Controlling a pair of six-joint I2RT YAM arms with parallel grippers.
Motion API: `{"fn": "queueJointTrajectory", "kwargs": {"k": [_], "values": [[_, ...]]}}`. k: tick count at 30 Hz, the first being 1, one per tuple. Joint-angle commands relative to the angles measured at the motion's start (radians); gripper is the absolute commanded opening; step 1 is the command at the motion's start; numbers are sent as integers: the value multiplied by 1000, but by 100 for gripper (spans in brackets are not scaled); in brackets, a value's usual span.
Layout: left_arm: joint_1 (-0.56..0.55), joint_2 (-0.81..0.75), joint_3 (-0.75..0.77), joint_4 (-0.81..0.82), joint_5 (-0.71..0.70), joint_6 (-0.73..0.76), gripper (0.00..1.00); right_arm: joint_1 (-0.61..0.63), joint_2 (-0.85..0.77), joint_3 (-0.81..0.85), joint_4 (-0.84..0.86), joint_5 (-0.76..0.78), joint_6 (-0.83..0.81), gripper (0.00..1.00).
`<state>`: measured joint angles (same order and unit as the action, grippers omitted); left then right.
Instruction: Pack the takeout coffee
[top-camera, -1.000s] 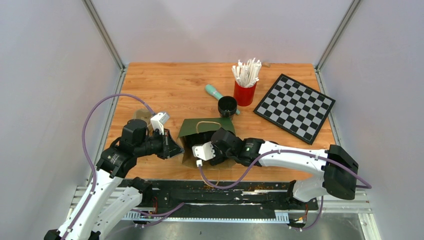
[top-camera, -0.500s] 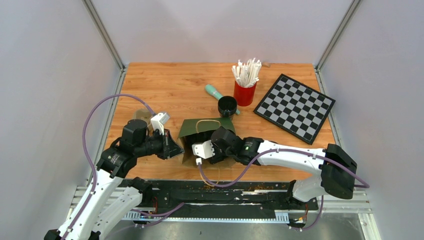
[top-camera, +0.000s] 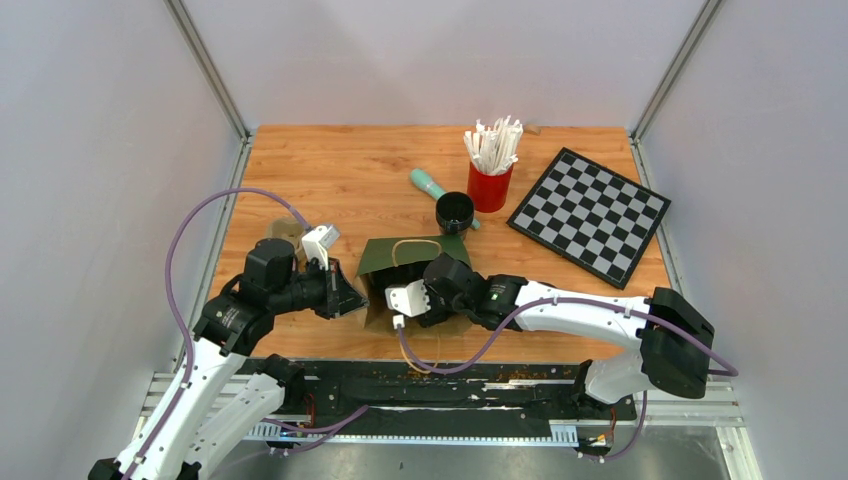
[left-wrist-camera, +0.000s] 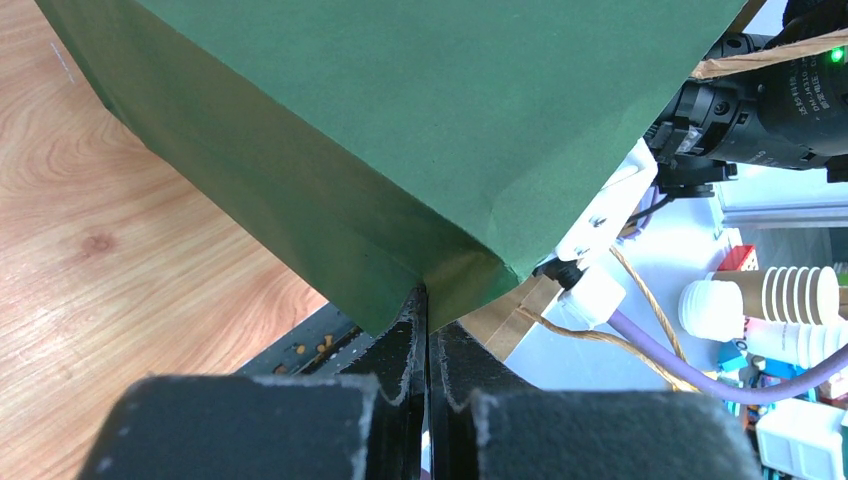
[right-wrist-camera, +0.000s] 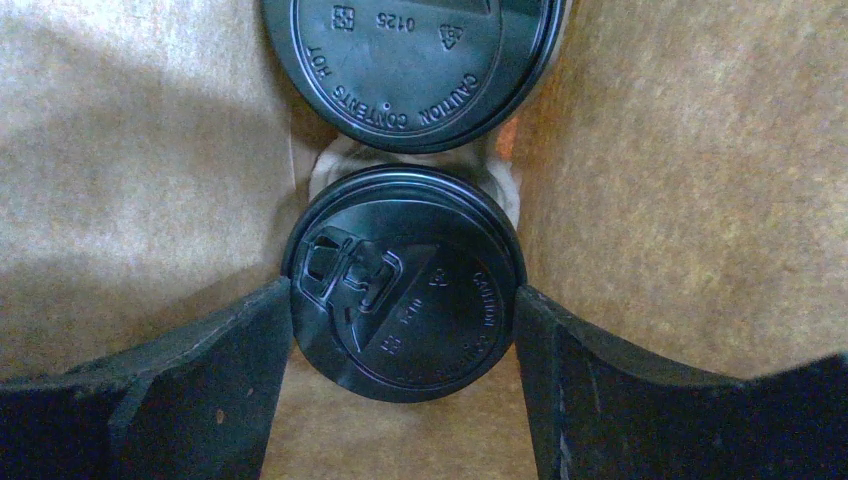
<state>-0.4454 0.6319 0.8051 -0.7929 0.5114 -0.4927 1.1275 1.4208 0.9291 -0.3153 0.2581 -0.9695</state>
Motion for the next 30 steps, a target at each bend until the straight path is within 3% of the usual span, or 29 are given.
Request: {"fn": "queueJointTrajectory", "kwargs": {"k": [1, 30], "values": [[-3, 3, -2, 32, 17, -10, 0, -14, 10, -28, 0, -16, 31, 72], [-3, 15, 14, 35, 17, -12, 0, -7, -46, 74, -120, -45, 59, 88]]}}
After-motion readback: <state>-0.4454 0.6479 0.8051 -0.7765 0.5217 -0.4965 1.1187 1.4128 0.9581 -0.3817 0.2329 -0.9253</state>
